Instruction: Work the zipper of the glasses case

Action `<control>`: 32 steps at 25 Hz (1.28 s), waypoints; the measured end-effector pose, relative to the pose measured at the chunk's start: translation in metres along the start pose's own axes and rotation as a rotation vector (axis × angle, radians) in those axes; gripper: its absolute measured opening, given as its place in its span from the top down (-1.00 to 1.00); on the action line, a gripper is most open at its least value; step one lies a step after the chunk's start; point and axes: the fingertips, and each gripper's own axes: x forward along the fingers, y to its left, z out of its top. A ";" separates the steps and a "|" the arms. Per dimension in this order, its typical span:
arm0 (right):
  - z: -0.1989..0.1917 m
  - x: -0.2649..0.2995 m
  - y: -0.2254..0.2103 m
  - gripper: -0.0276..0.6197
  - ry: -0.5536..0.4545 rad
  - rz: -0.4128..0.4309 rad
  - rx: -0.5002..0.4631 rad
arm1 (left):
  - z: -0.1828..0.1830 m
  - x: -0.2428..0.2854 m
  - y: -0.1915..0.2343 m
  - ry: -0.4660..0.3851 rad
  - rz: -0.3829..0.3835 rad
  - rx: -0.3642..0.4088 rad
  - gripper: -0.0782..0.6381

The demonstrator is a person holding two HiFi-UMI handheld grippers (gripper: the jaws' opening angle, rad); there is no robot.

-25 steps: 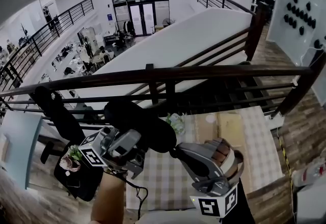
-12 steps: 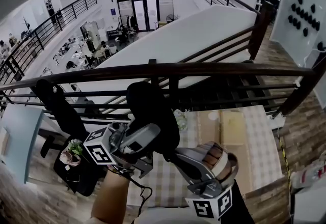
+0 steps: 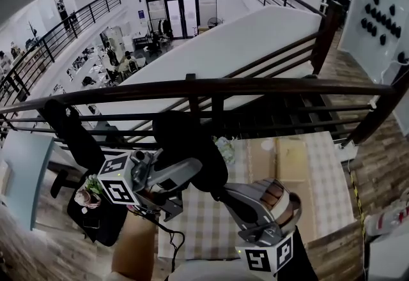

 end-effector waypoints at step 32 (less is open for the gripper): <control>-0.054 -0.009 -0.018 0.82 0.081 -0.075 0.369 | -0.050 0.002 0.025 0.367 0.171 0.163 0.21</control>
